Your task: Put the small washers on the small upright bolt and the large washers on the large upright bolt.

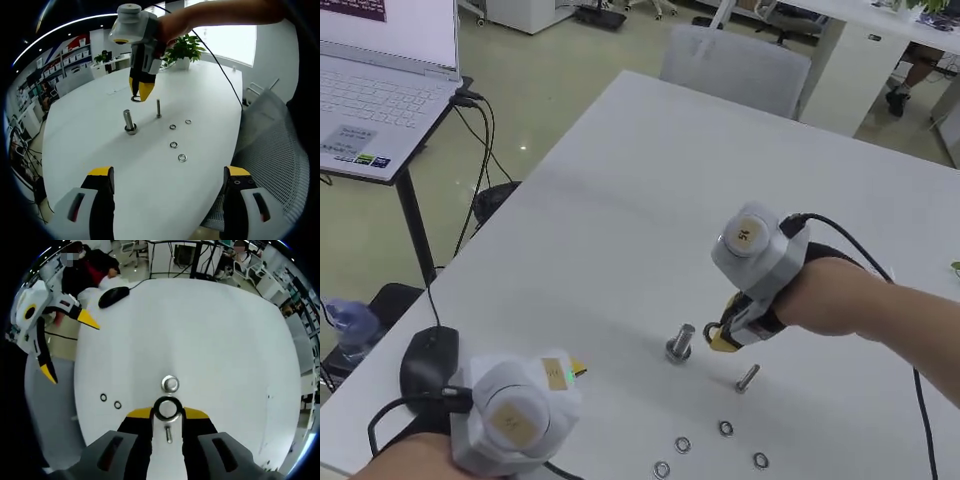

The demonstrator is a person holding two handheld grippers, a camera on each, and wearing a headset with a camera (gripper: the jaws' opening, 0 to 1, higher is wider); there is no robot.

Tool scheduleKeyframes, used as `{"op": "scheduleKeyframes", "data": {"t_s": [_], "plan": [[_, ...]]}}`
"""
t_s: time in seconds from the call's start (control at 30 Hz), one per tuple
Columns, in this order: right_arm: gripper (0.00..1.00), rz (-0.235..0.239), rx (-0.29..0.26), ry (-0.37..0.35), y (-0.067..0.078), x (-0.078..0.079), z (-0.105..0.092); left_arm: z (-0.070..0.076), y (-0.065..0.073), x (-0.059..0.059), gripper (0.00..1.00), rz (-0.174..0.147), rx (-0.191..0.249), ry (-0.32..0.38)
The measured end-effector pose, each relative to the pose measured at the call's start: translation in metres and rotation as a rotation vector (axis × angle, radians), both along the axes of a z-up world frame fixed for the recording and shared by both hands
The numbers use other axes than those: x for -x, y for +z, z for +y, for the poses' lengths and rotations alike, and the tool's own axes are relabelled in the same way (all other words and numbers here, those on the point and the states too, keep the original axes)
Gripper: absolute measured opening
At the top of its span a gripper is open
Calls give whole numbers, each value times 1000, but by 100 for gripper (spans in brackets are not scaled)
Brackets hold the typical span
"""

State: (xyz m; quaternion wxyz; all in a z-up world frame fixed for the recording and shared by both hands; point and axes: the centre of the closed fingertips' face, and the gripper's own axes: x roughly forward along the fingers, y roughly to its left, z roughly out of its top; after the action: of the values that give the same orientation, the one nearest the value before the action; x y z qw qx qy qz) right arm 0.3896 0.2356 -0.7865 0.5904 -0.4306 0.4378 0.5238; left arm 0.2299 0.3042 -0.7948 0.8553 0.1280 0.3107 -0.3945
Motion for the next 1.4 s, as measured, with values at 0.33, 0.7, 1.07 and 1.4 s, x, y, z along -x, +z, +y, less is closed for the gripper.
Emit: {"op": "scheduleKeyframes", "data": {"t_s": [0.33,0.7,1.07,1.4], "plan": [[21,11,-3,18,-7,-2,15,3,-3,-1,90,4,-2,6],[22,22,16,35,-15,-6,26,4,-5,-2,91,10,7,14],[22,43,53,48,-27,-5,30,7,-11,0,89,27,-2,7],[22,47,79,56,-37,-6,29,9,-11,-2,87,30,3,13]]}}
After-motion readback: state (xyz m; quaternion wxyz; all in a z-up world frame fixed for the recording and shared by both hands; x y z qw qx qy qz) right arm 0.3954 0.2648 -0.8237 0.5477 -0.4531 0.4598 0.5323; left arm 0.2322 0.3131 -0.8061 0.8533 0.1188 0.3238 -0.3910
